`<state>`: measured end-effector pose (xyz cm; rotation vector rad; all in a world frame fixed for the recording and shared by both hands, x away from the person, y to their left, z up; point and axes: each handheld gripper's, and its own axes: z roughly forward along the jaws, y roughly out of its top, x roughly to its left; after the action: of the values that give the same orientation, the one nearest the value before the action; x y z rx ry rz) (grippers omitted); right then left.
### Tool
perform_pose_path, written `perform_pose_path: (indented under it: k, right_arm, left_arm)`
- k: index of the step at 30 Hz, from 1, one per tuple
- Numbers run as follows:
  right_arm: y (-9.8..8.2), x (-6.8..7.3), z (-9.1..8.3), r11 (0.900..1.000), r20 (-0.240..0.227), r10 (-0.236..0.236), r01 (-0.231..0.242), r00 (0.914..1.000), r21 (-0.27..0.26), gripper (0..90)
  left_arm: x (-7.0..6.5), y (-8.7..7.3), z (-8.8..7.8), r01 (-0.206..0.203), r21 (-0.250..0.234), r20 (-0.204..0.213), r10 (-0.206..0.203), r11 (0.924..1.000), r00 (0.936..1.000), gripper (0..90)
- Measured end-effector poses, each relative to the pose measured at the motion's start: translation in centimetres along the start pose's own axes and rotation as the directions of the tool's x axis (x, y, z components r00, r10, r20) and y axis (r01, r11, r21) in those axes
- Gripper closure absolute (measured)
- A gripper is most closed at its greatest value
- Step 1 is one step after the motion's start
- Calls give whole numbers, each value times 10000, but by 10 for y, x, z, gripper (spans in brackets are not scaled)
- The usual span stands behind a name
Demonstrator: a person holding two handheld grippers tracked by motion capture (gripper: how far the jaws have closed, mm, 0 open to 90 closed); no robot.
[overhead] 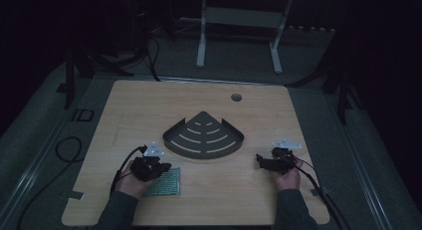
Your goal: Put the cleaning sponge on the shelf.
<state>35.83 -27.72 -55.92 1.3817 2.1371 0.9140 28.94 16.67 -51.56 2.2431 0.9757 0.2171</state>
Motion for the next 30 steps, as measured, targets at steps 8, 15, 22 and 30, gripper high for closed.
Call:
perform_pose_path:
  k: [8,15,22,30]
  right_arm:
    - [0,0,0,10000,0,2,-2,10000,1,168]
    - [0,0,0,10000,0,1,-1,10000,1,168]
    - [0,0,0,10000,1,1,-1,10000,2,168]
    - [0,0,0,10000,1,3,-3,10000,1,168]
  left_arm:
    - [-3,-12,1,64,418,131,-70,9991,9999,900]
    - [2,-16,4,287,504,153,-295,9983,9994,900]
    - [12,-16,2,619,434,-265,-608,9971,9978,900]
    - [33,-12,1,1105,437,-813,-1067,9929,9910,900]
